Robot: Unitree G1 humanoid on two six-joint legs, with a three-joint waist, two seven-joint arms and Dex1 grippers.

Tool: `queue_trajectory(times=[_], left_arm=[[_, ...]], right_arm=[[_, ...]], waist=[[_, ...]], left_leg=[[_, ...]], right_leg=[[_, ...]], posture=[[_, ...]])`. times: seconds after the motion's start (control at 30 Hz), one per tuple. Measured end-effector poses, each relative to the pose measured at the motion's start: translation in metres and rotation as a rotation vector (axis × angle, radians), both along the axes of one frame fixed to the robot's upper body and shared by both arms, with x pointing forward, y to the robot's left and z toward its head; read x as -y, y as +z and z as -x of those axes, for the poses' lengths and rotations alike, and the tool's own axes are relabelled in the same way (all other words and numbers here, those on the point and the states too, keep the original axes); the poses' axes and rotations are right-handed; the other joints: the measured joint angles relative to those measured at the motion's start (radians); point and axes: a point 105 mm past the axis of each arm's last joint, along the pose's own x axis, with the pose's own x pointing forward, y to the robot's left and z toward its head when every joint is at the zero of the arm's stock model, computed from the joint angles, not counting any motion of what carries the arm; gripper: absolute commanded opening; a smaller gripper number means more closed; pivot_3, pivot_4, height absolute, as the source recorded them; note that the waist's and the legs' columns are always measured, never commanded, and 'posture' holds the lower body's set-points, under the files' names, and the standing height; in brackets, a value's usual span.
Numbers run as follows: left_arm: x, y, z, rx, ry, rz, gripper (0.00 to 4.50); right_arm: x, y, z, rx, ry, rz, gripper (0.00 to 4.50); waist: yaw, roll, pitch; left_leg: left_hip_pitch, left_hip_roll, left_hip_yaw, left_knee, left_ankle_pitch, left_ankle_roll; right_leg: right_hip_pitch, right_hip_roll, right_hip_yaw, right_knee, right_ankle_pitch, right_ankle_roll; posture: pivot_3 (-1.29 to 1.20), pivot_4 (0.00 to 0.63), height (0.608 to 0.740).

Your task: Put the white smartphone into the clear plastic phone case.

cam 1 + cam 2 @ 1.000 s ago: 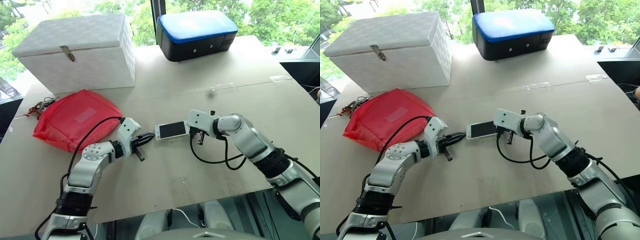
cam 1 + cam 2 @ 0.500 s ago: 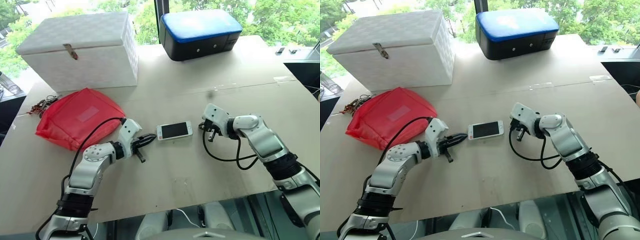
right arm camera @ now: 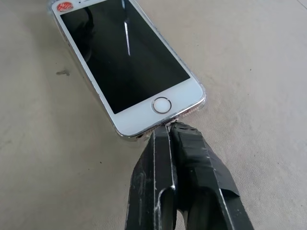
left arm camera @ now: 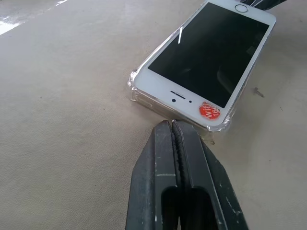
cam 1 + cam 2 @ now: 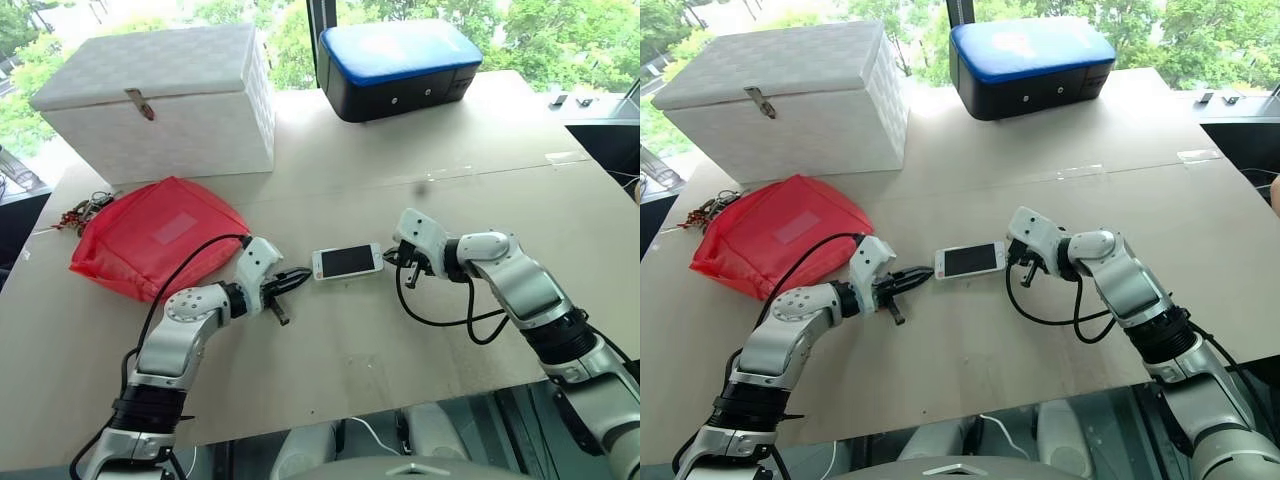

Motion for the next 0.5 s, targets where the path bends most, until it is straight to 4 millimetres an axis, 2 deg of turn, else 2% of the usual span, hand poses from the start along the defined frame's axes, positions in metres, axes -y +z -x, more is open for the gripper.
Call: queue_trajectory(times=[0.23,0.33,0.43,0.5], left_arm=[[-0.002,0.0,-0.001,0.006,0.009,0.006,0.03],[-0.008,0.0,-0.007,0.019,0.044,0.025,0.03],[-0.023,0.007,-0.013,0.034,0.094,0.06,0.03],[-0.019,0.018,-0.014,0.045,0.063,0.116,0.03]], right_arm=[[0.002,0.0,-0.002,0.032,0.007,0.031,0.0],[0.006,0.004,-0.003,0.034,0.002,0.02,0.0],[0.017,0.016,-0.008,0.038,-0.043,-0.038,0.0],[0.022,0.029,-0.012,0.04,-0.069,-0.115,0.0]], waist=[[-0.001,0.0,0.0],[0.0,0.0,0.0],[0.0,0.0,0.001],[0.001,-0.001,0.001]], left_leg=[[0.0,0.0,0.0,0.0,0.0,0.0],[0.0,0.0,0.0,0.0,0.0,0.0],[-0.001,0.0,0.0,0.0,0.0,0.0],[-0.002,0.0,-0.001,0.0,0.0,0.0]], right_leg=[[0.0,0.0,0.0,0.0,0.0,0.0],[0.0,0.0,0.0,0.0,0.0,0.0],[-0.001,0.0,0.0,0.0,0.0,0.0],[-0.001,0.0,-0.001,-0.001,0.0,0.0]], posture=[[0.0,0.15,0.74],[0.0,0.15,0.74],[0.0,0.15,0.74],[0.0,0.15,0.74]])
